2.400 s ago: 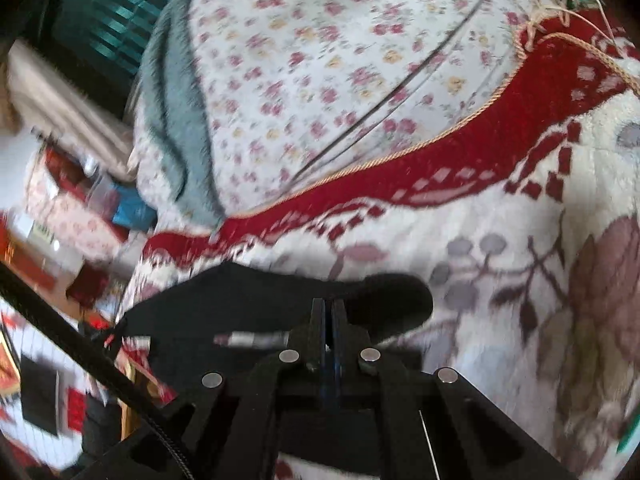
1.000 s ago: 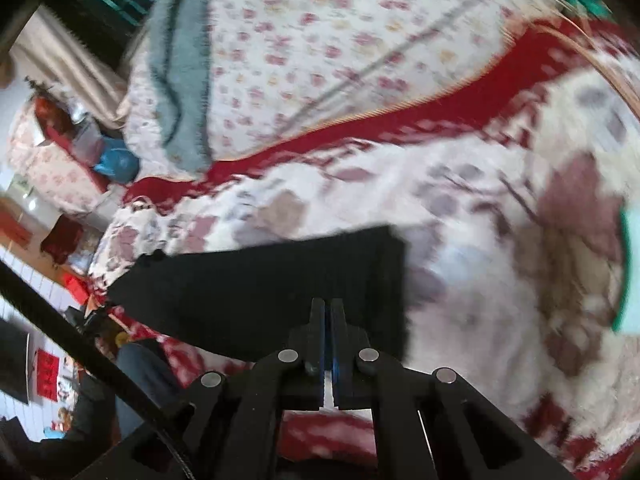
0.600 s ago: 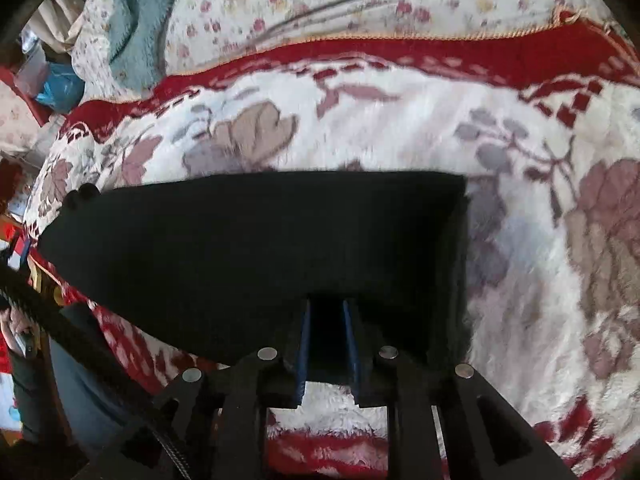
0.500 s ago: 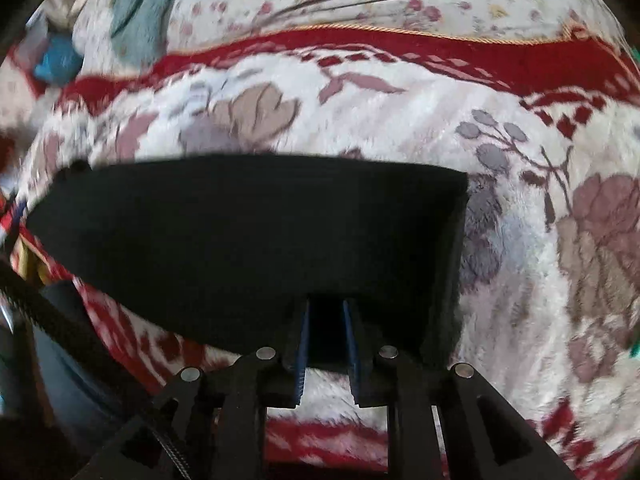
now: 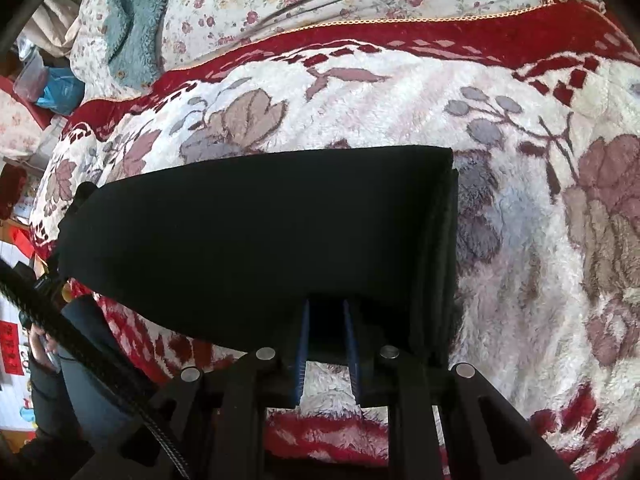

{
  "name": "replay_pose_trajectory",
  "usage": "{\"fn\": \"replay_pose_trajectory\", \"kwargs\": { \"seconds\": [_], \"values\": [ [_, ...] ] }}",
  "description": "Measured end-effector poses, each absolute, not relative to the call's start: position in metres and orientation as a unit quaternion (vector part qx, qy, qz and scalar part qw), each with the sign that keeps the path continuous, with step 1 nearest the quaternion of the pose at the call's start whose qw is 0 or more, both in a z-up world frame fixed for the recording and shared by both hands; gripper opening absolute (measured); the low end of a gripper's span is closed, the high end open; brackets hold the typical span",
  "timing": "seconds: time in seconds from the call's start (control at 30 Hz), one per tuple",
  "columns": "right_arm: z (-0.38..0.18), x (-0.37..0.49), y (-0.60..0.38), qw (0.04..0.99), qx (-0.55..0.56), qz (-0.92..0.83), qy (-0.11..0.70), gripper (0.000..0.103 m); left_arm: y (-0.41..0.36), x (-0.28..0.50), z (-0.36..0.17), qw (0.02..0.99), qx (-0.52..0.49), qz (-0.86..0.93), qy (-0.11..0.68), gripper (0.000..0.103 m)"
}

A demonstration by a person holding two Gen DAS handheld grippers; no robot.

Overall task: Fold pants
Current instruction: 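Lift the pants edge with the left gripper and fold it toward the right gripper, then lower the folded edge onto the pants and open the left gripper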

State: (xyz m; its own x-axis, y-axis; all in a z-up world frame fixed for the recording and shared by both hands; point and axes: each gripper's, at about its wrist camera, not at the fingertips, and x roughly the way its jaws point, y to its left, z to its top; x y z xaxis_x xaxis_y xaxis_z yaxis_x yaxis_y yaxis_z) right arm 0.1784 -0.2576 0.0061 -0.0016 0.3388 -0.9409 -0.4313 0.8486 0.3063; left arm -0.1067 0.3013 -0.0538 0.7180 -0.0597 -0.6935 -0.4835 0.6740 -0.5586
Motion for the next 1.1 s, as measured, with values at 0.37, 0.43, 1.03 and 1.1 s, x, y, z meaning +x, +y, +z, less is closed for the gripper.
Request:
{"fn": "replay_pose_trajectory", "kwargs": {
  "seconds": [0.37,0.43,1.03,1.1],
  "values": [
    [0.006,0.182,-0.272,0.708,0.022,0.271,0.652,0.016,0.324,-0.065,-0.045,0.843,-0.286,0.222,0.397,0.003],
    [0.007,0.182,-0.276,0.710,0.039,0.272,0.649,0.016,0.319,-0.059,-0.033,0.836,-0.289,0.241,0.400,0.002],
    [0.001,0.186,-0.284,0.704,0.080,0.268,0.653,0.016,0.194,0.123,-0.048,0.833,-0.243,0.011,0.497,0.005],
    [0.002,0.185,-0.284,0.704,0.082,0.267,0.653,0.016,0.198,0.130,-0.055,0.826,-0.256,0.021,0.502,0.005]
  ]
}}
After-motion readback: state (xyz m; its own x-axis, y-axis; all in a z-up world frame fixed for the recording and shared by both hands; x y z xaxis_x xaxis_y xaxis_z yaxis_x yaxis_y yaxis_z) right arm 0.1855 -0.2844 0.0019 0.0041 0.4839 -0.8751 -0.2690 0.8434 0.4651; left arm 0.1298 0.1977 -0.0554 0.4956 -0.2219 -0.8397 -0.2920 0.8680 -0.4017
